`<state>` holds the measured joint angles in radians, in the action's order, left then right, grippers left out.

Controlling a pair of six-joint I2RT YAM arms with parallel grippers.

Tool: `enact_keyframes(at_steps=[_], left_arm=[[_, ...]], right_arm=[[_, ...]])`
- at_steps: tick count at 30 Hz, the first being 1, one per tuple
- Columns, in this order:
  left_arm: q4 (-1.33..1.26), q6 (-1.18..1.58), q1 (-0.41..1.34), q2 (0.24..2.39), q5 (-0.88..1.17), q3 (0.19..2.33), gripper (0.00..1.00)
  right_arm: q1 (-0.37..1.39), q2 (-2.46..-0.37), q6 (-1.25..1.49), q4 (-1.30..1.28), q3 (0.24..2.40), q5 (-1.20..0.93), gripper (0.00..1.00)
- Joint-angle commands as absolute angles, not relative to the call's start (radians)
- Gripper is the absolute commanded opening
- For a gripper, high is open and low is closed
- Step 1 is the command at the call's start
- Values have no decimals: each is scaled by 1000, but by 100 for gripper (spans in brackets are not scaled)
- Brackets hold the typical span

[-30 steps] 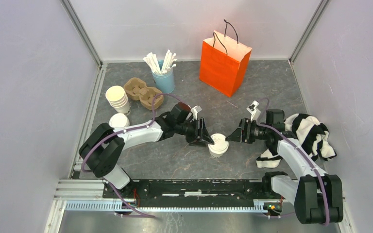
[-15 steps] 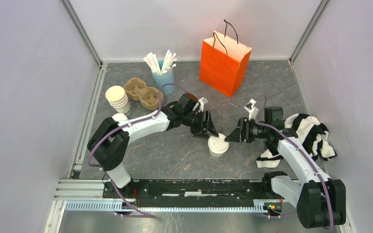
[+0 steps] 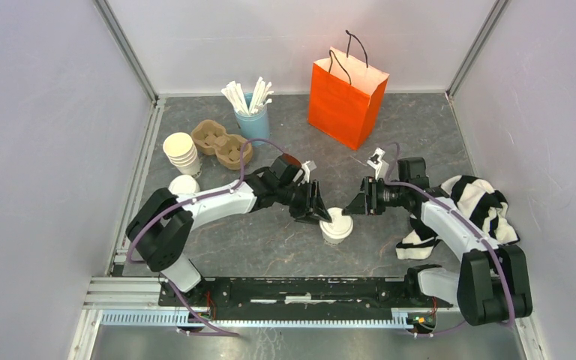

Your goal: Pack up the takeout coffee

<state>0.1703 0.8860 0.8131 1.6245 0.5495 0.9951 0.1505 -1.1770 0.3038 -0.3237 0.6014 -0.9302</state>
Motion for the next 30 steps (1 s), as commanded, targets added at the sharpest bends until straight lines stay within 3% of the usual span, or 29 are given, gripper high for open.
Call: enact_keyframes(at_steps=[1,6,11,20,30], left_arm=[[137,947,838,1564,513,948,55],[110,986,834,1509,505,917,75],[70,1009,822,1508,518,914,77],[34,1009,818,1557,544,910,61],[110,962,817,1568,512,885,50]], right_arm=[[157,-1214,230,-344,685,-912,59],[153,-1141,226,-471,724,-830,85],[133,-1034,275,-478,652,-865,87],[115,-991,279,-443,576,-905,71],[119,-973,252,-351,461,-962,57]])
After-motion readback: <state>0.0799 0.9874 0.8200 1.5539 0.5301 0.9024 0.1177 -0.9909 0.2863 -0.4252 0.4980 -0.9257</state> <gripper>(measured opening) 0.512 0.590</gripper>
